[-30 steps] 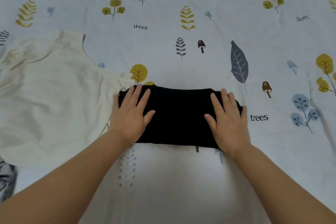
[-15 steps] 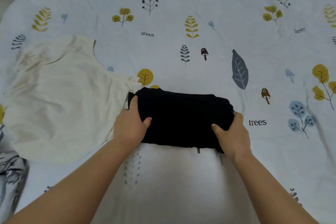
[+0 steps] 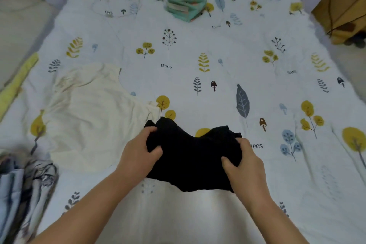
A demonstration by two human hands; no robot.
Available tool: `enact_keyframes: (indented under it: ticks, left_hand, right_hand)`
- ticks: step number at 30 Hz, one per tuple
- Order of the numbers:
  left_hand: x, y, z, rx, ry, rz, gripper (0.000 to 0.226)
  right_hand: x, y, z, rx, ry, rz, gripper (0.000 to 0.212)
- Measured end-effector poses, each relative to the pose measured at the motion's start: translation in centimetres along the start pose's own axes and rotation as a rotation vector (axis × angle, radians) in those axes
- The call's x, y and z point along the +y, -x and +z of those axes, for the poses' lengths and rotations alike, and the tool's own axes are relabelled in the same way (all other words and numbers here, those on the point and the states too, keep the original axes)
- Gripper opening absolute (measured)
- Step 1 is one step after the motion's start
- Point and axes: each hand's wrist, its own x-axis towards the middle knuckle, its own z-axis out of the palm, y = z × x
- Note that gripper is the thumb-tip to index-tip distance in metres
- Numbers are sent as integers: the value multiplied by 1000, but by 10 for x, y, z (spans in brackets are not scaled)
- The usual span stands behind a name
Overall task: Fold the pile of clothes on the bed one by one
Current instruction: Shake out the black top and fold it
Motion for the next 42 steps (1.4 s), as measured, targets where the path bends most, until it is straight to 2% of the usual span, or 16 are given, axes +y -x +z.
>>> enact_keyframes:
  ticks: [10,21,31,34,42]
  left_hand:
    - [40,90,-94,187,245,-41,42]
    - [32,194,-228,482,416,-152,39]
    - [-26,276,-310,864,555,-319,34]
    - [-48,286,-320,976,580,-383,31]
    - [-99,289,-313,1173,591,-582,45]
  right_hand:
    - [-101,60,-39,-64,9,-233,37]
    - [-237,113,-7,-302,23,-514,33]
    - [-363,160,84,-617,137,-796,32]
    - [-393,171,120,-668,197,-886,32]
    - [-433,177,222,-842,261,-1020,32]
